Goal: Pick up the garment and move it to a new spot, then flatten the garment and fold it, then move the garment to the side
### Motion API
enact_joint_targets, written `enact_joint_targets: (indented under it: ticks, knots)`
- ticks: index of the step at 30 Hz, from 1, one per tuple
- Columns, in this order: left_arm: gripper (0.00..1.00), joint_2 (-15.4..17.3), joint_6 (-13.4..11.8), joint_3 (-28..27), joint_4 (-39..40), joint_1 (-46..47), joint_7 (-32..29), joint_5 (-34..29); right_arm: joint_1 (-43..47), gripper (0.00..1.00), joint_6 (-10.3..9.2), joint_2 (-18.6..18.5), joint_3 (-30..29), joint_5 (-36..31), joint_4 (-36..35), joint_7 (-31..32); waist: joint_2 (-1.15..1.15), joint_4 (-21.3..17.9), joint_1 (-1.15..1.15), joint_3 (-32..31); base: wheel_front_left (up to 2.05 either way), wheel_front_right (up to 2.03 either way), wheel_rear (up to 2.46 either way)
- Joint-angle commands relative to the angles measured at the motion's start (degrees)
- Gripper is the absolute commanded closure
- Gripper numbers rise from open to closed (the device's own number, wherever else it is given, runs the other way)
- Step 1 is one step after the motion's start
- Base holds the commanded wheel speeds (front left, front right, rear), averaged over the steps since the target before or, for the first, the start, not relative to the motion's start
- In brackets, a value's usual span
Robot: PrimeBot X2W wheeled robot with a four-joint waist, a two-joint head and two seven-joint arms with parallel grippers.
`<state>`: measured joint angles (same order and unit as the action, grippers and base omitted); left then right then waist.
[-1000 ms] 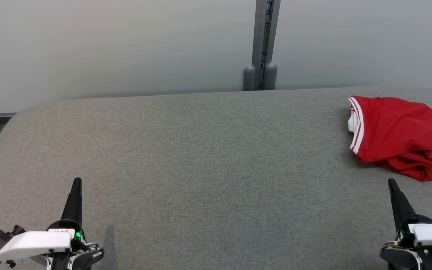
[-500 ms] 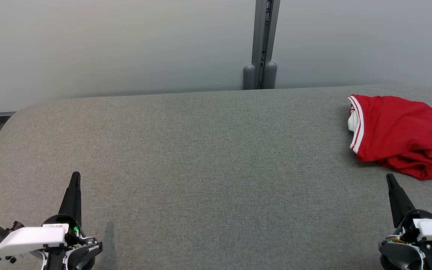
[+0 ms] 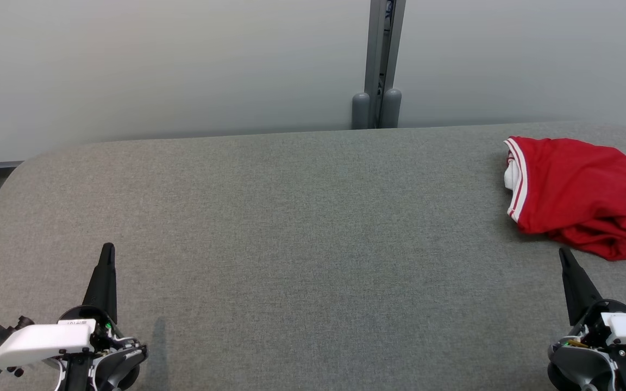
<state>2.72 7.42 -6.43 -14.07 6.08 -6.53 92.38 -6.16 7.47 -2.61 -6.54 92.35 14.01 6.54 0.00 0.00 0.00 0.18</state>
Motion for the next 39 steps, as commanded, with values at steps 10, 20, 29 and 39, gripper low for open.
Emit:
enact_joint_targets:
  ticks: [10,20,29,39]
  knots:
    - [1.00,0.3,0.2,-0.2,0.0,0.5,-0.2,0.1,-0.3,1.00,0.04,-0.5,0.0,0.1,0.1,0.2,0.00,0.0,0.00,0.0,0.00,0.00,0.00]
    - [1.00,0.3,0.2,-0.2,0.0,0.5,-0.2,0.1,-0.3,1.00,0.04,-0.5,0.0,0.1,0.1,0.2,0.00,0.0,0.00,0.0,0.00,0.00,0.00]
    - [1.00,0.3,0.2,-0.2,0.0,0.5,-0.2,0.1,-0.3,1.00,0.04,-0.5,0.0,0.1,0.1,0.2,0.00,0.0,0.00,0.0,0.00,0.00,0.00]
    - [1.00,0.3,0.2,-0.2,0.0,0.5,-0.2,0.1,-0.3,1.00,0.04,-0.5,0.0,0.1,0.1,0.2,0.00,0.0,0.00,0.0,0.00,0.00,0.00]
